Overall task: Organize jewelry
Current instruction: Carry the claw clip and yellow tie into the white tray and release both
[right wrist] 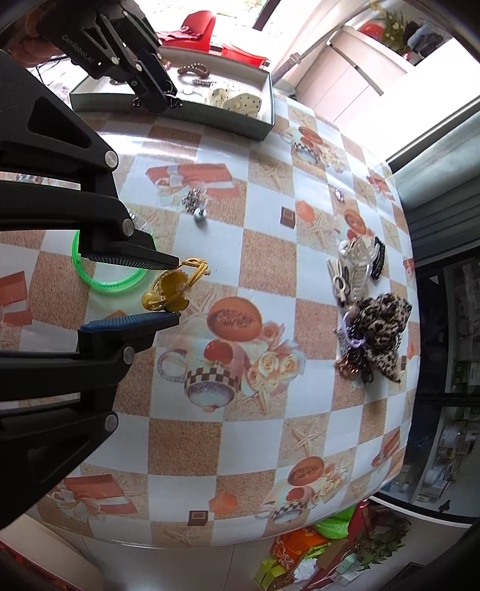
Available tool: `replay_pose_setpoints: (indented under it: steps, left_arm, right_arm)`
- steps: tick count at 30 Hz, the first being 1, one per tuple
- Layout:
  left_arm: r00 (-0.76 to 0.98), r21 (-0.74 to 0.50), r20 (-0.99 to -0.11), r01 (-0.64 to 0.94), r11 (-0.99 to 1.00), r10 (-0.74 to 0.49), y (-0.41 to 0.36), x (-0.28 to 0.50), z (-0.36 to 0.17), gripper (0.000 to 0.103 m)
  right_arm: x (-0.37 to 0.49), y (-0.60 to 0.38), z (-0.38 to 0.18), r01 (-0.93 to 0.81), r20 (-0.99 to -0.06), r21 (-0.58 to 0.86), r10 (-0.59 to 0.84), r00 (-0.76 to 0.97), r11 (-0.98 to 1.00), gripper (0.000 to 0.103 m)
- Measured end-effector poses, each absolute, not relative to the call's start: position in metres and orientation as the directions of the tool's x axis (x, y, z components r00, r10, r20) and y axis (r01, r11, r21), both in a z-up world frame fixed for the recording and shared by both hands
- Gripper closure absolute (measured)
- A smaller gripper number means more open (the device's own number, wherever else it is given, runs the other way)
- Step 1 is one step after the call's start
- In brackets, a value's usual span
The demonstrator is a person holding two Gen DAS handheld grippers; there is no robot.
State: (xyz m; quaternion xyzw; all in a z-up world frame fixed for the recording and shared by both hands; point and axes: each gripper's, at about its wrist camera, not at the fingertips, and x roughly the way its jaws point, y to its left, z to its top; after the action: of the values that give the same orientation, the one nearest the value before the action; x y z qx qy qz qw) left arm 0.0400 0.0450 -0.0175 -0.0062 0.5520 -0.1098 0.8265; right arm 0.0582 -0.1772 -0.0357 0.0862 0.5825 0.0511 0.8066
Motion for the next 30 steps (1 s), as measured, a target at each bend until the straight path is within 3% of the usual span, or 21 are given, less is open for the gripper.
replay_pose_setpoints:
  steps: [30]
  left_arm:
    - [0.395,-0.130,-0.915,-0.084,0.988,-0.087,0.202,0.003,-0.021,0.075]
  right_arm:
    - [0.085,0.011,0.009,-0.281,-0.893,0.239,0.324,0.314,0.930,0.078]
